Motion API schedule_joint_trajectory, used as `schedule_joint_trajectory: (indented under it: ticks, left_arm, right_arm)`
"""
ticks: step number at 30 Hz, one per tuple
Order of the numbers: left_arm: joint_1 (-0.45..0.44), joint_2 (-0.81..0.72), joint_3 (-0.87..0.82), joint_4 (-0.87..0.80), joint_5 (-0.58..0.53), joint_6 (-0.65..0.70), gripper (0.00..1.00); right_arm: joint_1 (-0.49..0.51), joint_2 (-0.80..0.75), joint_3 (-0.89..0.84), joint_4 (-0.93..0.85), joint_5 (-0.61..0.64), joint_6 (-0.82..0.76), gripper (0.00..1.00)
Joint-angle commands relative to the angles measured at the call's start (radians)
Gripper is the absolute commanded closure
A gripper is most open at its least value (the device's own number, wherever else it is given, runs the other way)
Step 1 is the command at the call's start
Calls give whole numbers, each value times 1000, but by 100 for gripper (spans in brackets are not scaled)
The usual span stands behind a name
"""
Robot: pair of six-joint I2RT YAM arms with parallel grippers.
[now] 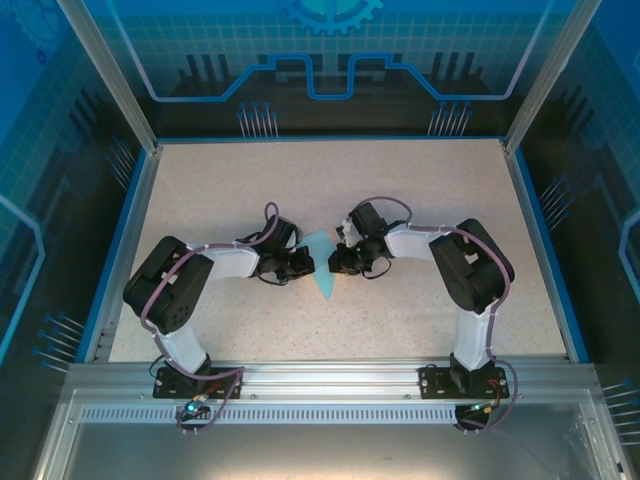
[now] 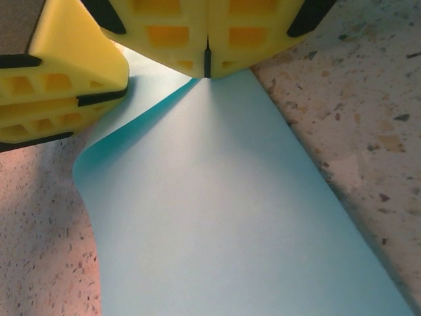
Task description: Fold a paper plane with a square sheet of paper (pick it up from the middle)
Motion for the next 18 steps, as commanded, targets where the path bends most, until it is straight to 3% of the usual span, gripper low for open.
schedule_joint_trajectory:
  ticks: [1, 18]
  left_arm:
    - [-4, -22, 3, -49, -31, 3, 95]
    - [-4, -30, 0, -51, -32, 0, 95]
  right_arm:
    - [-33, -47, 21, 9, -12, 0, 85]
    - [-47, 69, 66, -13, -3, -14, 86]
